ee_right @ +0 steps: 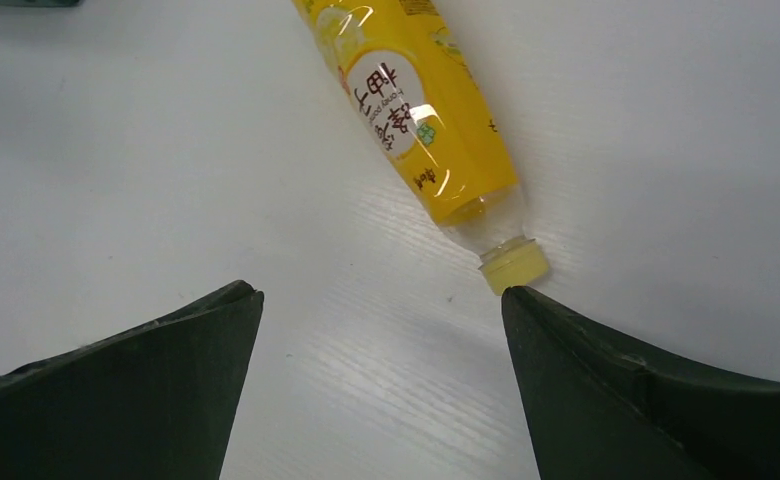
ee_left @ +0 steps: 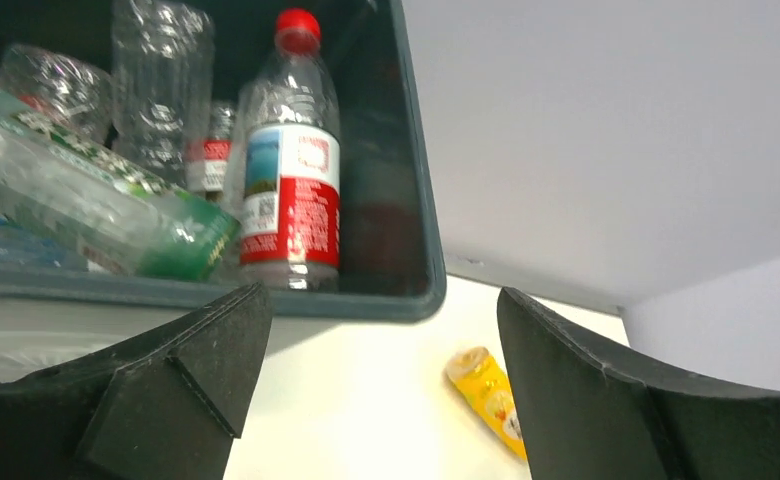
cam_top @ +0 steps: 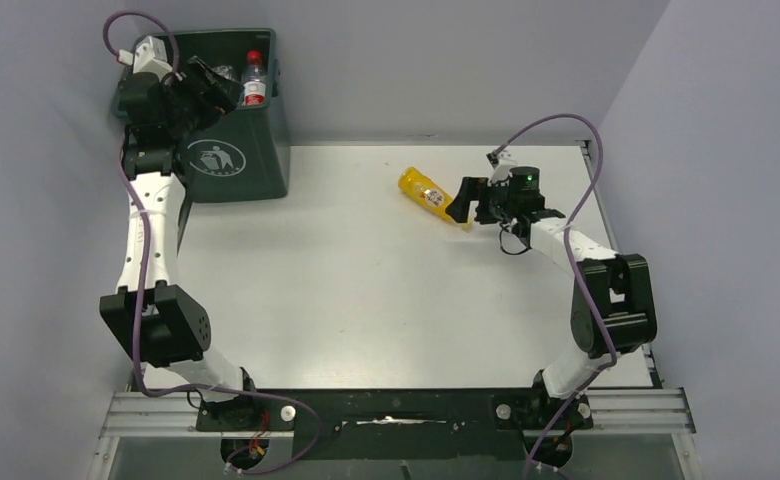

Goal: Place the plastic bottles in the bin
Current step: Pick up the plastic bottle at the center of the board.

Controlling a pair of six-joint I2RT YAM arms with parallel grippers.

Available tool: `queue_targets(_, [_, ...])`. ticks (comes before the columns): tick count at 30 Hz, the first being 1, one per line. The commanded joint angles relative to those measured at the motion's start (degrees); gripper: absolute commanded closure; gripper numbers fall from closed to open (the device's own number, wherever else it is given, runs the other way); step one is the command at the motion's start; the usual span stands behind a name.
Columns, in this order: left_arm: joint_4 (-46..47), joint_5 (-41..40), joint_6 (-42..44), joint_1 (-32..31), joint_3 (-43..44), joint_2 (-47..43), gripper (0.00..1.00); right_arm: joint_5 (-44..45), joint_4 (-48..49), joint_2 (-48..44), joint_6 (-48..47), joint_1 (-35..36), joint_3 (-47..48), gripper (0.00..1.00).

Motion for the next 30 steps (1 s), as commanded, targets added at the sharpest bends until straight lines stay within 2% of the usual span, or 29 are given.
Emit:
queue_targets(1, [2.62,4.97,-0.13,-0.59,-5.70,-4.79,0.16,2.21,-1.03,2.73,-6.27,-1.03,4.20,0.07])
queue_targets(7, [2.08,4.71,2.02,-5.64,-11.80,-9.48,0.15,6.84,-3.08,7.23,-12.29,-1.18,5.42,0.16])
queue_targets(16, [0.56,3.82,4.47,-10.99,-16.97,-10.73,0.15,9.66,-2.94,13.26,-13.77,-1.05,7.59,0.24])
queue_targets(26, [-0.52,2.99,5.68,-13.80,-17.82,-9.94,0.14,13.72,-5.19,19.12,-16.74,1.14,14.18,0.29])
queue_targets(30, [-0.76,2.74,5.86,-14.16,-17.82,-10.01,0.14,15.63,-6.56,20.87,-18.35,2.59,15.04,0.38])
